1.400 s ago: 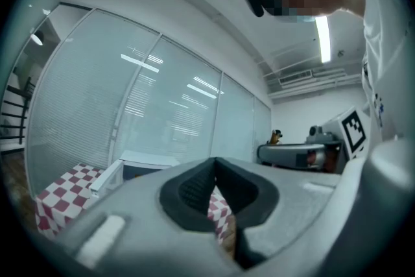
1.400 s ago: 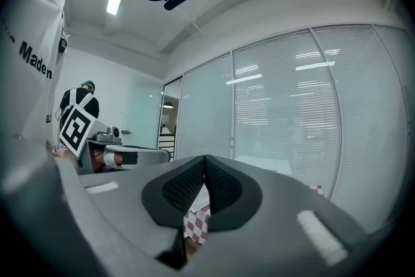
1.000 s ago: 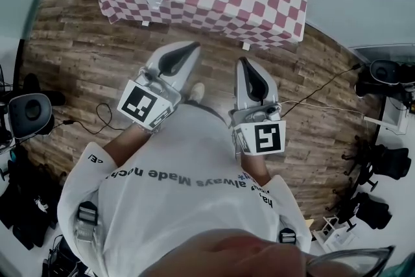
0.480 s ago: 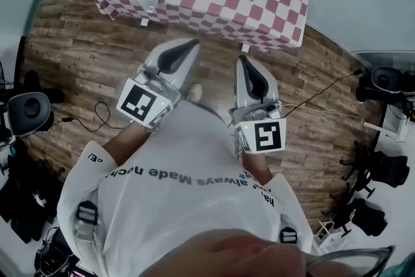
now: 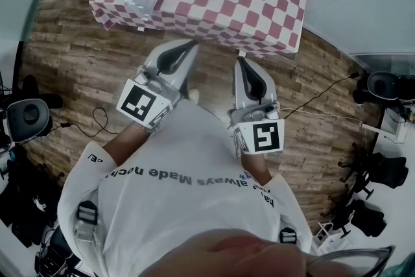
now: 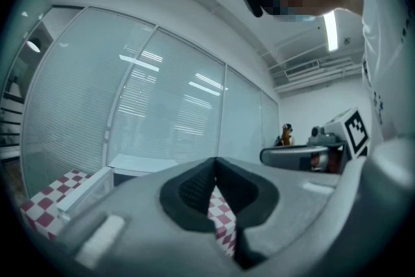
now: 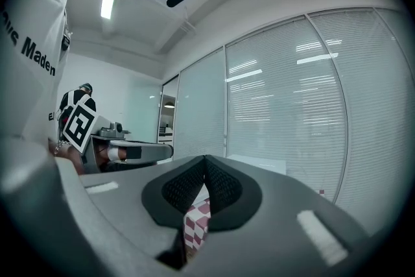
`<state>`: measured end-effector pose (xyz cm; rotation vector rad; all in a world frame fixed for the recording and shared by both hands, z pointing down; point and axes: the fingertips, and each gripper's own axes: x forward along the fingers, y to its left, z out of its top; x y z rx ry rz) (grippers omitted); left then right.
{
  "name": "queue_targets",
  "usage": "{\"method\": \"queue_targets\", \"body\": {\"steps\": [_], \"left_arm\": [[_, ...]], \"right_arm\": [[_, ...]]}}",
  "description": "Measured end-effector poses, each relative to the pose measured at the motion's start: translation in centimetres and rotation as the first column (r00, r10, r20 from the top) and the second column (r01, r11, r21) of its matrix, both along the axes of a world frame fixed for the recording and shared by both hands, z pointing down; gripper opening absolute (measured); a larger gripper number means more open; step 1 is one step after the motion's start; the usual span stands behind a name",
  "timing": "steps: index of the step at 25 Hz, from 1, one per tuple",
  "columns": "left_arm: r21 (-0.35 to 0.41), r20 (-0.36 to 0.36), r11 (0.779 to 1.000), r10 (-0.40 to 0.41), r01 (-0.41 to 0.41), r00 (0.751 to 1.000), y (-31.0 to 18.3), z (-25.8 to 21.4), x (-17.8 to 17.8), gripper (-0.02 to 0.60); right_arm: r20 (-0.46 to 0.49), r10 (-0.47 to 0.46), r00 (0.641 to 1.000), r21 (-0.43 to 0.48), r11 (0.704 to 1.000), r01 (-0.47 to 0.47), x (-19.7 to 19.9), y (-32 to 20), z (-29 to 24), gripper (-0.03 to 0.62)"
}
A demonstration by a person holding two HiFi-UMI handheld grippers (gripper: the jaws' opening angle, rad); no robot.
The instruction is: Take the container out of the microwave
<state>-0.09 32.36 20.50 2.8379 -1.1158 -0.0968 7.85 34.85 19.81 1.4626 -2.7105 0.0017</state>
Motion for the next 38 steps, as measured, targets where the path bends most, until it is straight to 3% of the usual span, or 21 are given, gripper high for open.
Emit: {"method": "queue_targets", "body": {"steps": [16, 38], "left_arm": [[-0.012, -0.013, 1.000, -0.005, 0.005, 1.000, -10.5, 0.5, -0.7, 0.004], [-0.039, -0.036, 0.999, 0.001, -0.002, 0.999, -31.4, 0.7, -7.2, 0.003]], "right_arm": [[-0.005, -0.005, 1.000, -0.009, 1.000, 0.005, -0.8, -10.4, 0.2, 0.002], [0.002, -0.026, 1.000, -0.045, 0.999, 0.026, -8.5, -31.9, 0.5, 0.002]]}}
